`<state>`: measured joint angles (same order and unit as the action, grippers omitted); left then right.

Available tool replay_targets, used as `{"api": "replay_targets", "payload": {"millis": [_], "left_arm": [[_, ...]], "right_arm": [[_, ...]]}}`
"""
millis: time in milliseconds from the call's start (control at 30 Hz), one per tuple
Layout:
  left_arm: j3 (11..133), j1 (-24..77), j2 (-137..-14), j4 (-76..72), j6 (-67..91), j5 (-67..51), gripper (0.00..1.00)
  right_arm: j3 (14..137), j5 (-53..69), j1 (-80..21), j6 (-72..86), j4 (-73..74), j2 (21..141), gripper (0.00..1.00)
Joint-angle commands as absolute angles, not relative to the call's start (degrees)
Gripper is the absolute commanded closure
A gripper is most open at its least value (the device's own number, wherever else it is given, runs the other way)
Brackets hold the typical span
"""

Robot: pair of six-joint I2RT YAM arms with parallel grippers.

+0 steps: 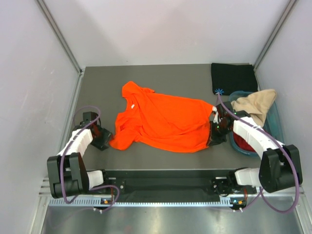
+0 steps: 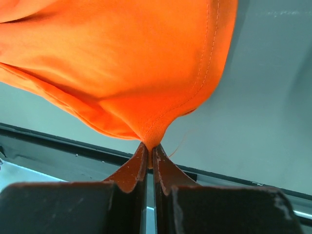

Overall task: Fold and stack the t-shirts
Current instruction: Flatten the tshirt out

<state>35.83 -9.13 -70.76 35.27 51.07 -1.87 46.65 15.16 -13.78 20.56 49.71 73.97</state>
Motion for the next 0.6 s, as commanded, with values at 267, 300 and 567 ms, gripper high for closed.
{"api": "replay_targets", "payload": {"millis": [267, 300, 567], "left_arm": [[38.14, -9.49, -79.27, 27.95, 48.26, -2.9, 0.78], [38.93, -9.58, -79.89, 28.04, 46.86, -3.07, 0.9], [54.83, -9.49, -74.98, 35.33, 39.3, -1.4, 1.0]], "right_arm": [[49.04, 15.12, -14.24, 20.39, 48.08, 74.71, 1.0], [49.04, 15.03, -14.33, 20.56, 47.99, 74.79, 1.0], [55.97, 14.59, -14.24, 20.39, 49.12, 78.57, 1.0]]}}
